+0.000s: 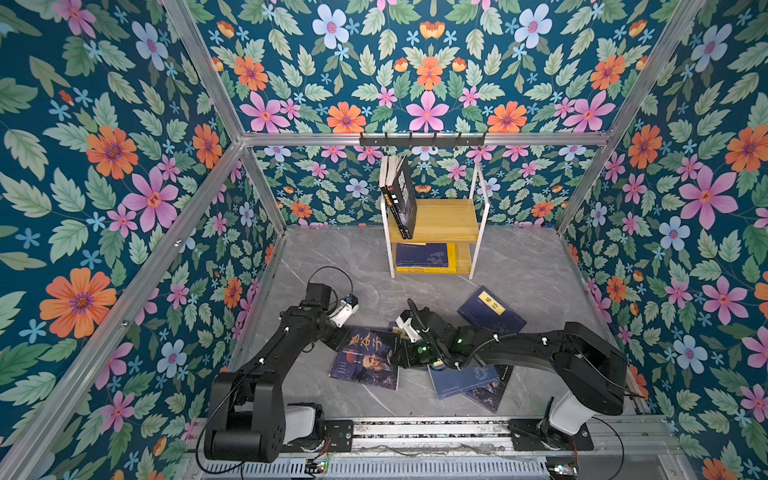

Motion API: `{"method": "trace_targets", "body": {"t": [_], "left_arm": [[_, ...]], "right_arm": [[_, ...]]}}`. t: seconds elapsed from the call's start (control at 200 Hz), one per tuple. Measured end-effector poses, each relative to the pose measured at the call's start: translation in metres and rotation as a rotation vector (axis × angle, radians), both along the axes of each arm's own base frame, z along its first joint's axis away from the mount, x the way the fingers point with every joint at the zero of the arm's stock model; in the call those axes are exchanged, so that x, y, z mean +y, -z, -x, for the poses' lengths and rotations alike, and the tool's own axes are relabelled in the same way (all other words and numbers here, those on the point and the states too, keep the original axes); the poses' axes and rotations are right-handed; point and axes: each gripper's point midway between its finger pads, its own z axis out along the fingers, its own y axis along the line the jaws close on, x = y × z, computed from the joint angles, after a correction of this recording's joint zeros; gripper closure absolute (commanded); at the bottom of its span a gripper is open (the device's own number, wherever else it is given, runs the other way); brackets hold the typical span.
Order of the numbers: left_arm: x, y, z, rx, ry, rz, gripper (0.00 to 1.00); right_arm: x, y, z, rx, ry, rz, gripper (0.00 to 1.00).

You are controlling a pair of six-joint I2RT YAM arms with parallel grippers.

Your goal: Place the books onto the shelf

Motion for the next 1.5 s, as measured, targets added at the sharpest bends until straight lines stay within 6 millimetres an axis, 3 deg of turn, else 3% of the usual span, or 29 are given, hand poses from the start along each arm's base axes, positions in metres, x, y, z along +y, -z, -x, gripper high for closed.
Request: {"method": "trace_targets", "body": {"t": [0.2,0.31,0.595,0.75,0.845,1.005,1.22,1.5], "left_arm": [[0.013,-0.057,-0.032,-0.184,-0.058,-0.024,0.09],[0.011,-0.093,-0.049,-0.278,-0.038,-0.018,0.06],[-0.022,-0.194,-0.083,-0.478,0.011,0.189,0.05],[-0.045,-0.231,-0.091,-0.499,0.023,0.387,0.05],[-0.050,-0.243,-0.093,-0.476,0.005,0.518,0.06],[-0.039,-0.255,-0.102,-0.436,-0.101,0.742,0.08],[-0.058,-0.248,-0.094,-0.313,-0.057,0.925,0.11],[-0.084,-0.234,-0.067,-0.175,0.072,1.042,0.08]], "right_arm": [[-0.020,-0.046,-0.031,-0.071,0.033,-0.112,1.00],[-0.032,-0.072,-0.042,-0.123,0.023,-0.161,1.00],[-0.080,-0.116,-0.064,-0.218,0.028,-0.248,1.00],[-0.102,-0.133,-0.072,-0.257,0.029,-0.291,1.00],[-0.113,-0.143,-0.075,-0.275,0.026,-0.320,1.00],[-0.118,-0.158,-0.073,-0.292,-0.001,-0.360,1.00],[-0.112,-0.181,-0.066,-0.338,-0.085,-0.414,1.00],[-0.107,-0.192,-0.071,-0.343,-0.103,-0.439,1.00]]}}
